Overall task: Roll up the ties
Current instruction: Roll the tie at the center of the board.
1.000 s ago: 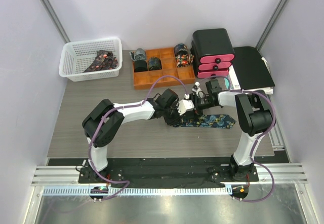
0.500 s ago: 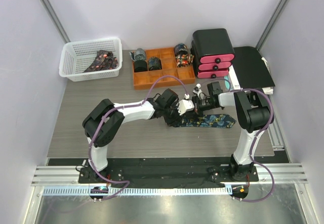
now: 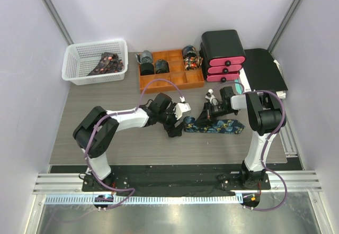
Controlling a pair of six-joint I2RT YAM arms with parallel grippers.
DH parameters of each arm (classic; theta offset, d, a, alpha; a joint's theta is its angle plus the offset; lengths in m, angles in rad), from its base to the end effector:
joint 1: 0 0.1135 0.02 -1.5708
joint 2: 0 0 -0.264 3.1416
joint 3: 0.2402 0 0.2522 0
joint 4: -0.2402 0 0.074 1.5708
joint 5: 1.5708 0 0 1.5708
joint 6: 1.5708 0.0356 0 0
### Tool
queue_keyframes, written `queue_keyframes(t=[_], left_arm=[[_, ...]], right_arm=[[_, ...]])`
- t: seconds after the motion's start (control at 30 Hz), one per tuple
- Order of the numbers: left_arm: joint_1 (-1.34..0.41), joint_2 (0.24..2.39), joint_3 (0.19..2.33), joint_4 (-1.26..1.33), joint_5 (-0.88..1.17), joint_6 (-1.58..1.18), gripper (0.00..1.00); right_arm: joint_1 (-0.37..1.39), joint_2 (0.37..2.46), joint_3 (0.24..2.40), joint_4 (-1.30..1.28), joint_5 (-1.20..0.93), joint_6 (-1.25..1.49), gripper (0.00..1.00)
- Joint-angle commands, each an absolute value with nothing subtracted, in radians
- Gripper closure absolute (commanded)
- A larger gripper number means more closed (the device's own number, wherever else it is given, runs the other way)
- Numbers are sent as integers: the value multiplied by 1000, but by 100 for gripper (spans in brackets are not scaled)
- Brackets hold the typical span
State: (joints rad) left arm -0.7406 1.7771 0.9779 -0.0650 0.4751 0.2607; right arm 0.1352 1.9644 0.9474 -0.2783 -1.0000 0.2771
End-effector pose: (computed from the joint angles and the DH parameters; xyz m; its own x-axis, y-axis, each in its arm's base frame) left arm 0.2521 -0.2526 0.1578 -0.3312 0.6134 -0.7170 0.9362 0.3082 -0.1688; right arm 0.3195 0.0737 0.0908 -0.9991 0.0133 -0.0401 -0.0274 0.5208 0.8533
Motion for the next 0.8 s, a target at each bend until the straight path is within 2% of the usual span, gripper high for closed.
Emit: queue_keyframes(t=[0.0,0.3,0.43,0.57,0.6,0.7,0.77], left_arm=[[-736,1741,948,132,589,250,16],[-744,1842,982,252,667,353,13],[-755,1891,1011,281,669,353,18],[-778,1916,1019,284,643,357,33],[-787,1916,1020,275,635,367,42],[-813,1914,1038,183,582,409,59],[-821,1931,1071,73,546,428,63]], right_arm=[[132,2006,963,-348,-853,163,99],[132,2051,1003,-405,-838,117,99],[132,2062,1003,-414,-841,112,99],[135,2069,1005,-417,-845,115,99],[135,2068,1006,-416,-845,115,99],[140,2062,1014,-416,-867,130,99],[141,2051,1023,-417,-890,146,99]])
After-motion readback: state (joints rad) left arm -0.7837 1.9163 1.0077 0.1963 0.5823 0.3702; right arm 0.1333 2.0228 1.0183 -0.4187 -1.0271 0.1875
